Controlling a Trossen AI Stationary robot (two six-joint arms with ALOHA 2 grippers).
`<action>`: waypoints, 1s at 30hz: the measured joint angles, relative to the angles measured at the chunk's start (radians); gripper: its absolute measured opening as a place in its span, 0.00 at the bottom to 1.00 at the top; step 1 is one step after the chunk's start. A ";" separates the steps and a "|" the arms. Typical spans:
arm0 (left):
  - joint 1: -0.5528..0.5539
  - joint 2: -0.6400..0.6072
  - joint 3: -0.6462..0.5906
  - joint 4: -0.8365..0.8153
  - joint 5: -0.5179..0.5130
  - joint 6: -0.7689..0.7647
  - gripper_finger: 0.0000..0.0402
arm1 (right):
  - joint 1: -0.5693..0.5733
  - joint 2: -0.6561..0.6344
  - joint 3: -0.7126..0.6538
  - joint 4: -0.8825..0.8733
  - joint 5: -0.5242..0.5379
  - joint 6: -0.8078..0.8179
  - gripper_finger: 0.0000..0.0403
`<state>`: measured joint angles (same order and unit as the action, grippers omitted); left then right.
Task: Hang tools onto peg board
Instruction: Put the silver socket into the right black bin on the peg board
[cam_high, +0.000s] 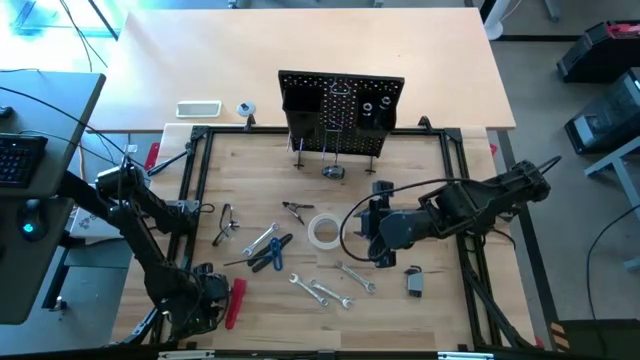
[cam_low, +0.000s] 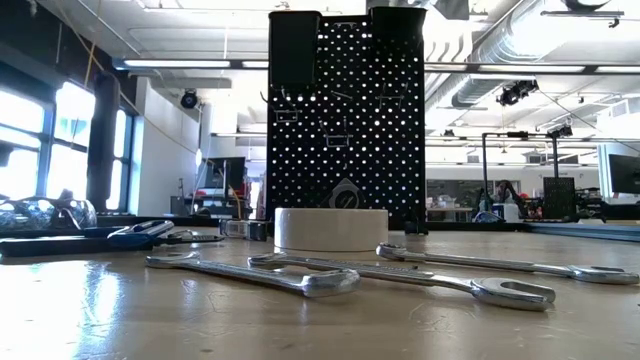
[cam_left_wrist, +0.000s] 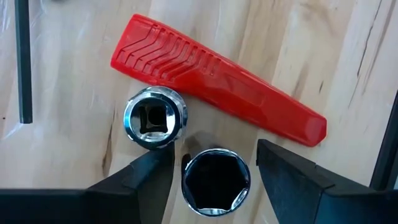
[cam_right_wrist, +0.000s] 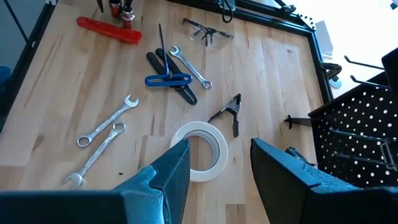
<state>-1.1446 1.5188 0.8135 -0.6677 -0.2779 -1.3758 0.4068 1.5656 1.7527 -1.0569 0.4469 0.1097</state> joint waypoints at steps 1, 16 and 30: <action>0.000 0.000 0.000 -0.001 0.002 -0.001 0.55 | 0.000 0.000 0.000 0.000 0.001 0.002 0.40; 0.000 -0.049 0.000 -0.045 -0.016 -0.010 0.55 | 0.000 0.000 0.000 0.000 0.012 -0.002 0.40; 0.000 -0.060 0.000 -0.070 0.001 -0.003 0.39 | 0.000 0.000 0.000 0.000 0.012 0.003 0.40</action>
<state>-1.1450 1.4586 0.8135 -0.7382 -0.2766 -1.3787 0.4068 1.5654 1.7527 -1.0569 0.4587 0.1127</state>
